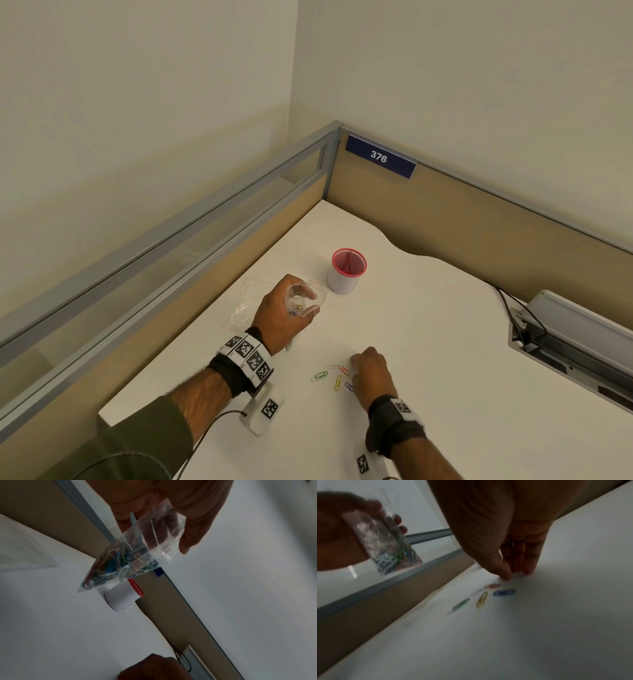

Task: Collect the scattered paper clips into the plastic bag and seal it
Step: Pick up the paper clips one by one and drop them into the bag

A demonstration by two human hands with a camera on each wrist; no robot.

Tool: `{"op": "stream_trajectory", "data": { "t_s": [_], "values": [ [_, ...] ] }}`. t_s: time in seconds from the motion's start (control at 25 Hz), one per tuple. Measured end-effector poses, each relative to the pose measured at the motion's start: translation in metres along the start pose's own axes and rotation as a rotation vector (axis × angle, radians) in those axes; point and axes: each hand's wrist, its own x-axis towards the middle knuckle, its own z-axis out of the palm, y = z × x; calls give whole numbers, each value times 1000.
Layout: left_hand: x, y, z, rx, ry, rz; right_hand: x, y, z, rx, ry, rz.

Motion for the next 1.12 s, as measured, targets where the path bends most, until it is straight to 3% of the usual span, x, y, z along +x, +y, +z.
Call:
{"op": "stream_trajectory", "data": {
  "t_s": [0.2,0.44,0.64,0.8,0.96,1.12],
  "values": [
    [1,-2,-1,2,0,-5,-7,-11,17,26,-40,-64],
    [4,3,-2,-1,14,-19,-23,-4,23,52,-36,109],
    [2,2,-7,2,7,-25,0,-41,31,230,42,108],
    [1,1,-13,13,17,-24,13,-38,24,282,102,146],
    [2,-2,-16,2,32,-27,8,-52,25,19,-60,-88],
    [2,-2,-14,-1,33,-34,3,-52,33,-147,-42,-368]
  ]
}}
